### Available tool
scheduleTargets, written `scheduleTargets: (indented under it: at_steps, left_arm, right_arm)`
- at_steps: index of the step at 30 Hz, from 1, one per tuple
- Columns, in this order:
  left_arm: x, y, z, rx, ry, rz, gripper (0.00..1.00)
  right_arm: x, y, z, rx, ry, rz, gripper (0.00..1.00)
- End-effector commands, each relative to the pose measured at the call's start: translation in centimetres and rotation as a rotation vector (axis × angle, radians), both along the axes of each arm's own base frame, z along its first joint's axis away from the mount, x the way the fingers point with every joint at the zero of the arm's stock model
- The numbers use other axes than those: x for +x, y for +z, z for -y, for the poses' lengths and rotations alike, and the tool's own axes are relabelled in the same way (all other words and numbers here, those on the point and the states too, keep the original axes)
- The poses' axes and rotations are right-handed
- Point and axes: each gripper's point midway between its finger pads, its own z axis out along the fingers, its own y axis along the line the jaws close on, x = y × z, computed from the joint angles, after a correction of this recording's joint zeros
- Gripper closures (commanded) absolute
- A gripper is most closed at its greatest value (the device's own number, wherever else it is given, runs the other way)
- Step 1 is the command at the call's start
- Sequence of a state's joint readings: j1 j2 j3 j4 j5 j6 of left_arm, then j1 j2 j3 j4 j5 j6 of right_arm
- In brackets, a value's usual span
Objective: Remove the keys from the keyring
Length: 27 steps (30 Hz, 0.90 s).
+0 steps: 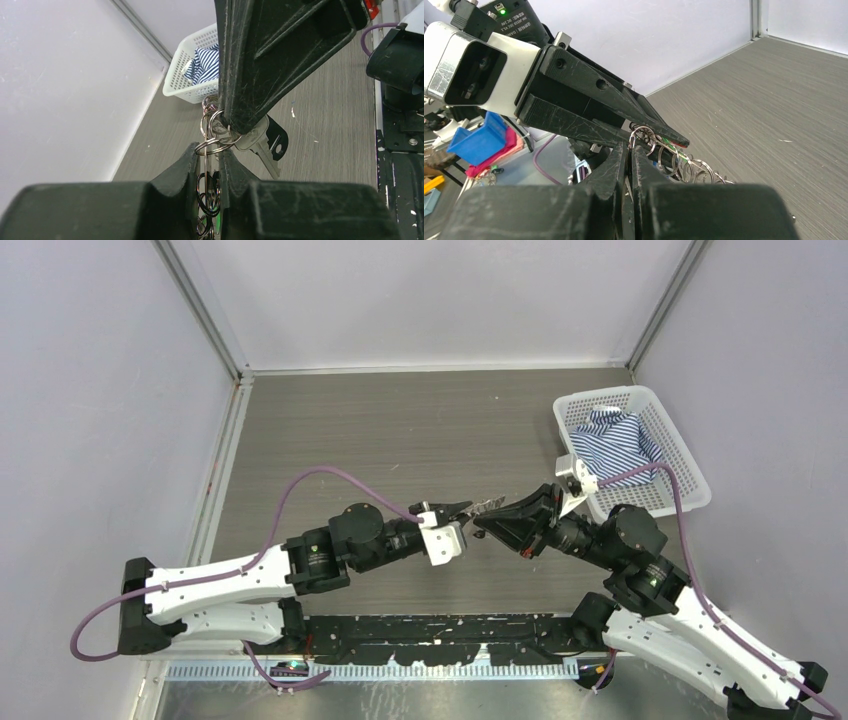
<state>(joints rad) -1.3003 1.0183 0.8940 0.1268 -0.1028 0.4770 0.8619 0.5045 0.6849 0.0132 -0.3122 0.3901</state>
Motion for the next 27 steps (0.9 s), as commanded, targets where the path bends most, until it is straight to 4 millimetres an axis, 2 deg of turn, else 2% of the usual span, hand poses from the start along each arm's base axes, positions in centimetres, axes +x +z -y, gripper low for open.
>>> scheduleTargets:
  at_steps: [1,18,27]
  left_arm:
    - [-1.6,-0.3,0.5,0.034,-0.098,0.056,1.00]
    - [-3.2,0.2,0.8,0.038,-0.161,0.177,1.00]
    - [-4.2,0.2,0.8,0.060,-0.179,0.227,1.00]
  right_arm:
    - [-1.0,5.0,0.7,0.098,0.017,0.118,0.99]
    - [-0.9,4.4,0.5,0.073,0.019,0.102,0.99]
    - [-0.2,4.1,0.8,0.062,-0.024,0.089,0.99]
